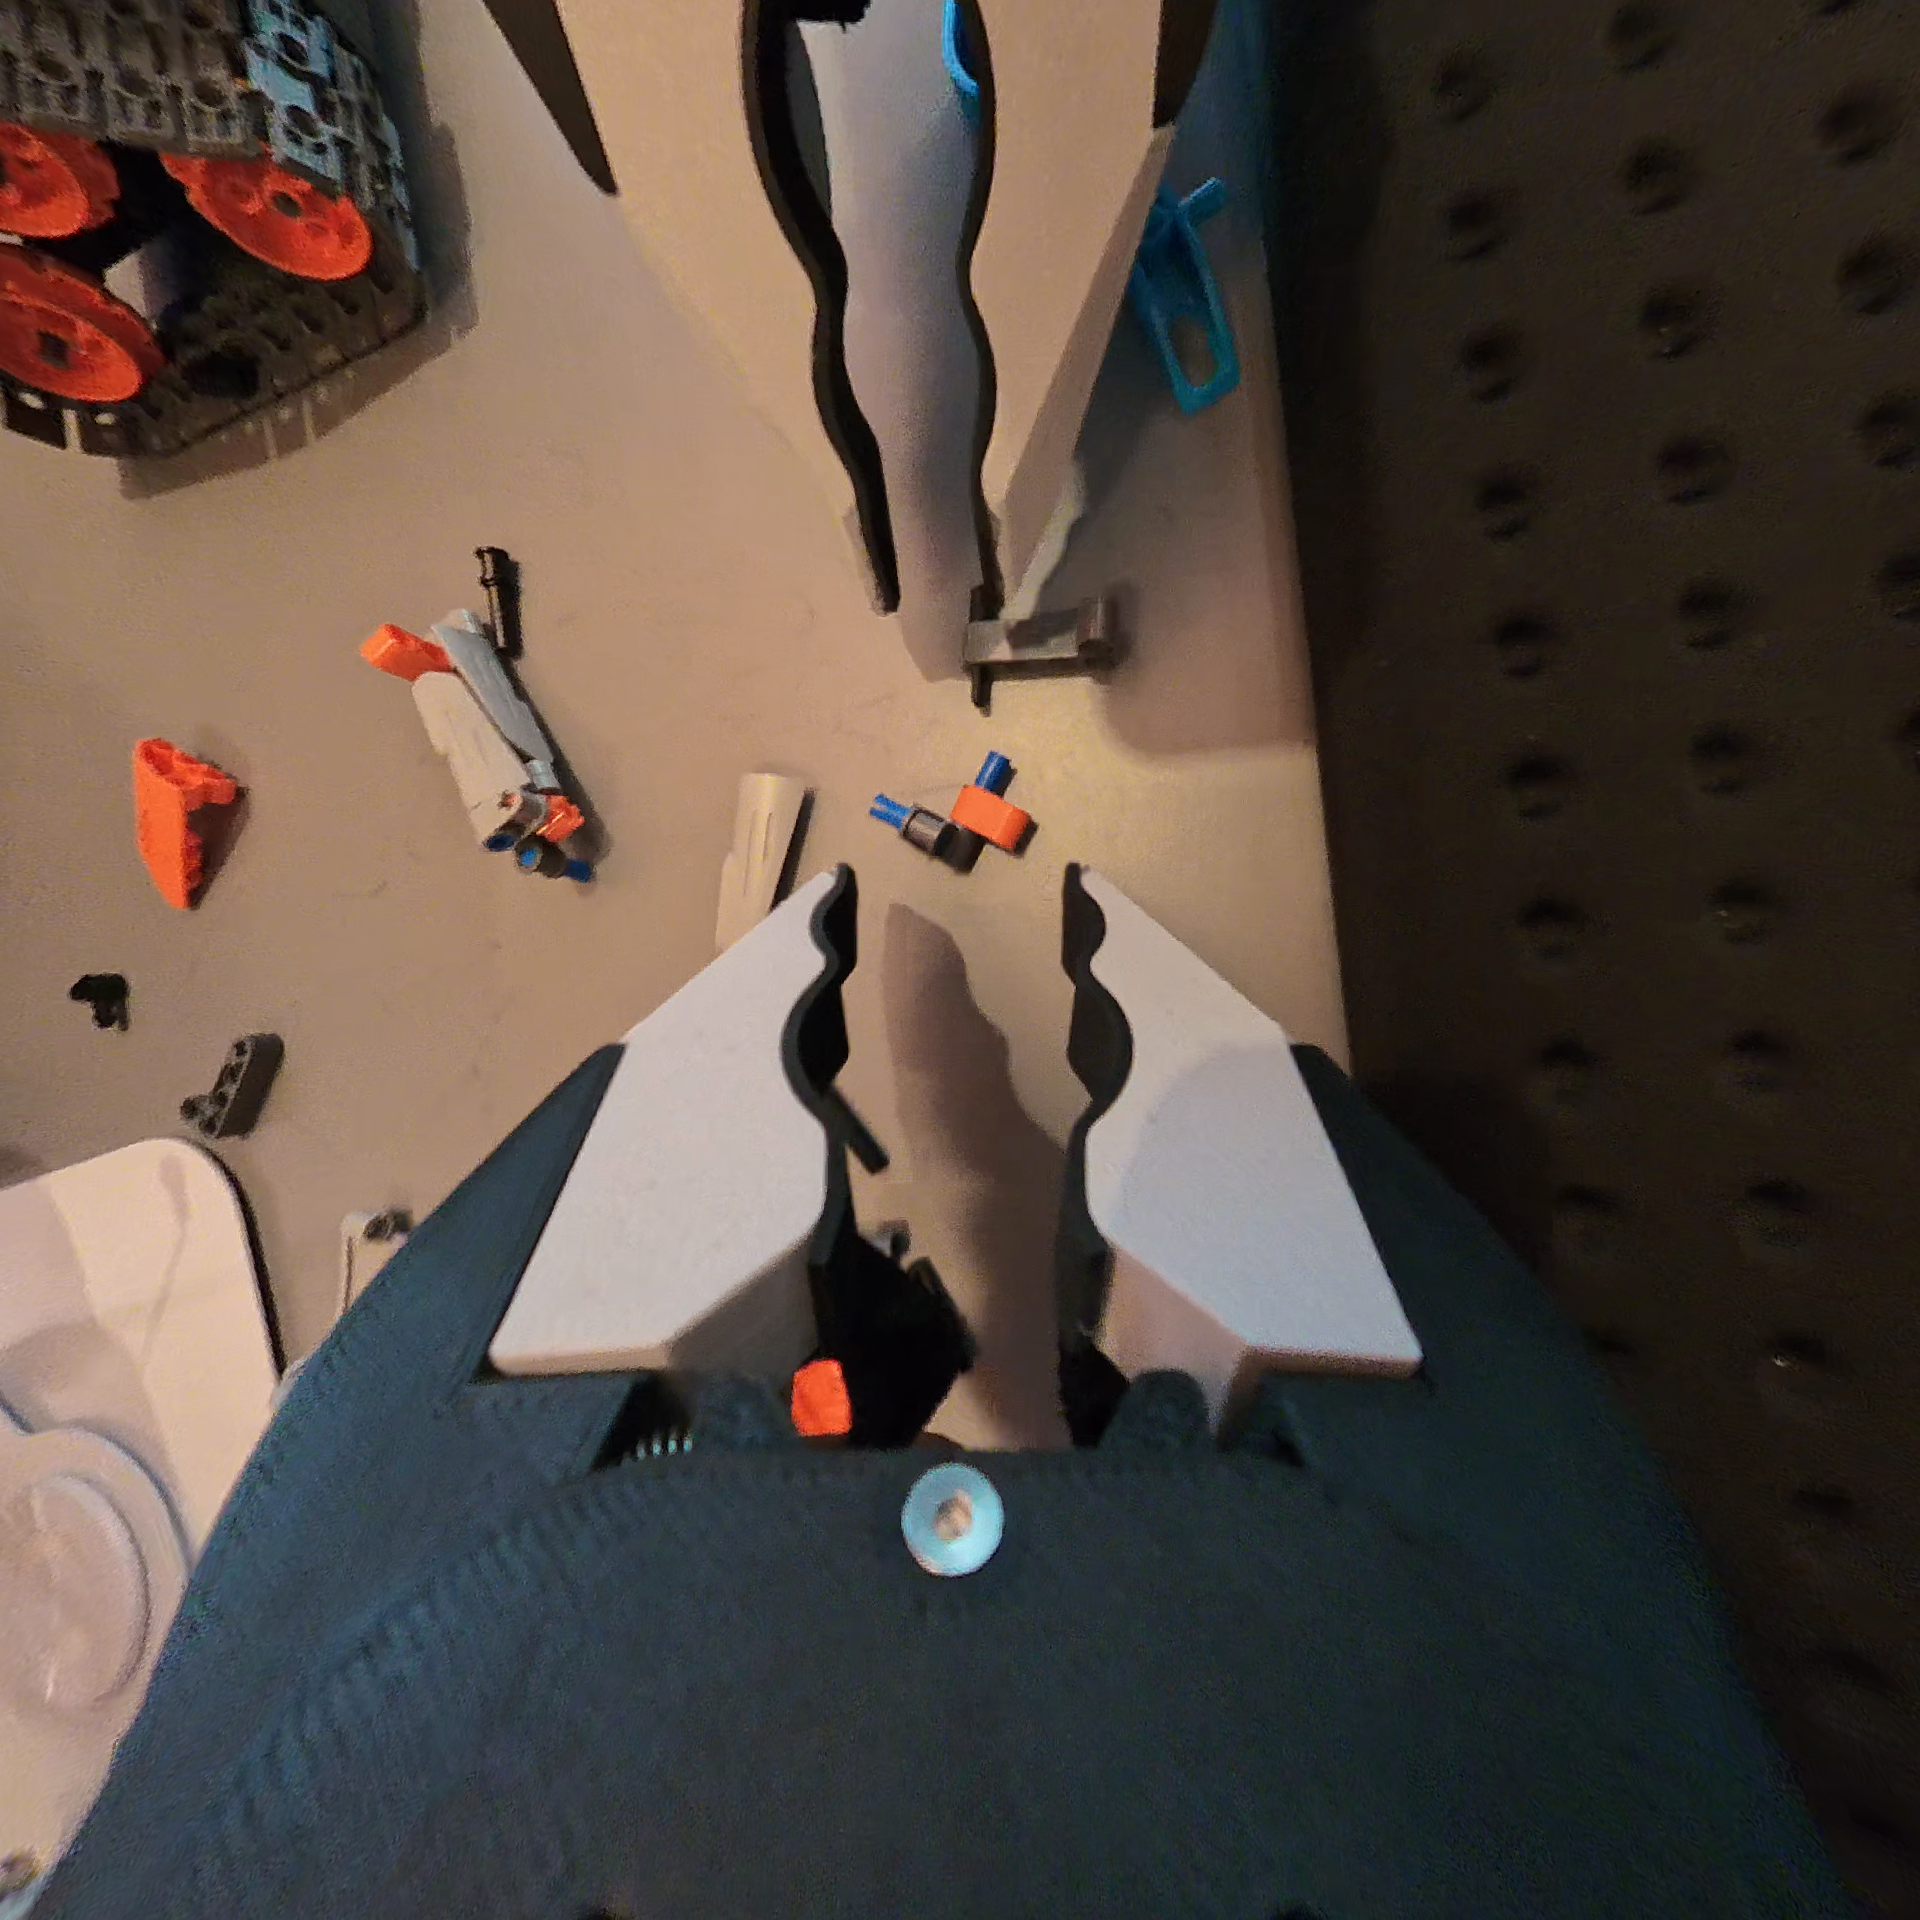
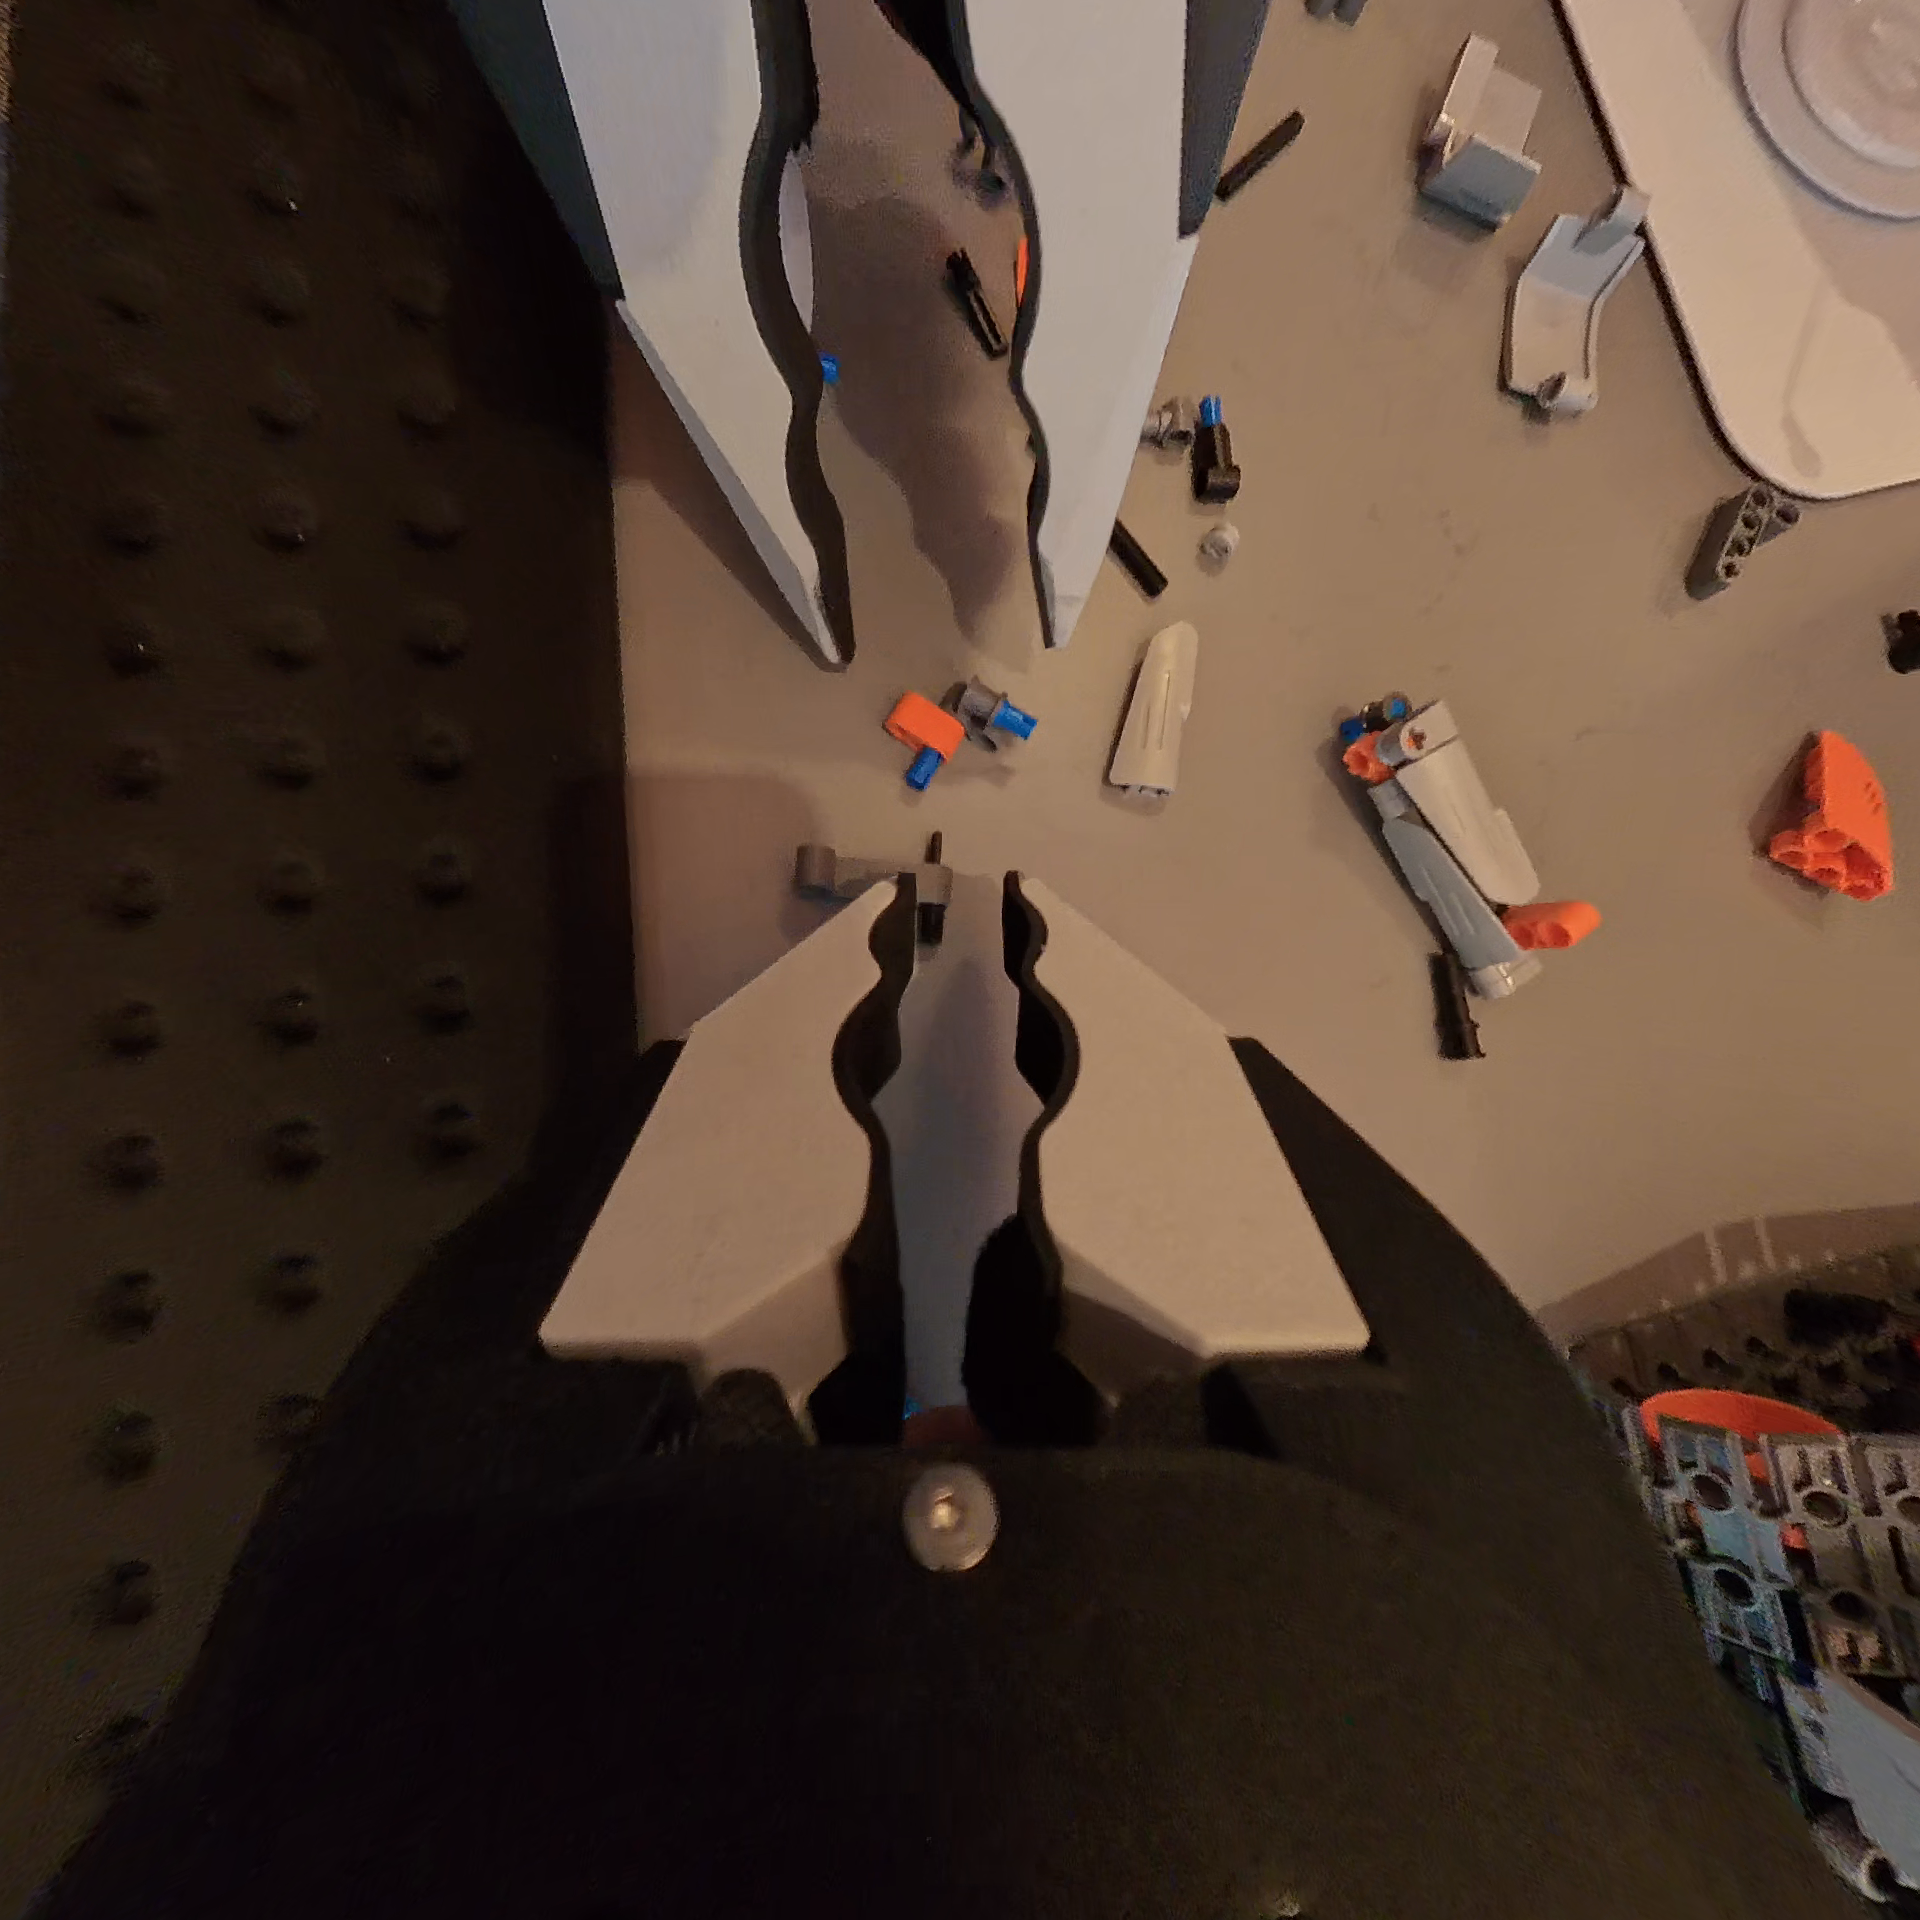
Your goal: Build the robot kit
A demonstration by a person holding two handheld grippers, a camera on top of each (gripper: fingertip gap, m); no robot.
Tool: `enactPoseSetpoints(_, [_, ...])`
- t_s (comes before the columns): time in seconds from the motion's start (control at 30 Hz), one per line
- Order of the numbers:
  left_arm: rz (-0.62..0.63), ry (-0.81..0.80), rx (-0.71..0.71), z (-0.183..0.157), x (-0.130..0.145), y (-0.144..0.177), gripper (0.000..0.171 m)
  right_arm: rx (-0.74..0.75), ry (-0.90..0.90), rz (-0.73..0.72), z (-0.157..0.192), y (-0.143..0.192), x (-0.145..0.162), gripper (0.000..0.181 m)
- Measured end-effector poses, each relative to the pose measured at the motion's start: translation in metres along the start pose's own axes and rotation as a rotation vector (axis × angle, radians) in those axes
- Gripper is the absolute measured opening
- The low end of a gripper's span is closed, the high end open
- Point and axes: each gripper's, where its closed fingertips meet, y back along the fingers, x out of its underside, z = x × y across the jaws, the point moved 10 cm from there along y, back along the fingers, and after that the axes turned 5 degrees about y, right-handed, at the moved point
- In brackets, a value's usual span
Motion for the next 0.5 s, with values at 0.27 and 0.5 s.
enactPoseSetpoints(0.27, [-0.019, 0.108, -0.316, 0.004, 0.014, 0.109, 0.035, 0.017, 0.066, -0.01, -0.001, -0.004, -0.027, 0.015])
enactPoseSetpoints(0.5, [0.004, 0.245, -0.632, -0.026, 0.062, 0.208, 0.03, 0.012, 0.157, -0.066, -0.004, -0.011, -0.071, 0.016])
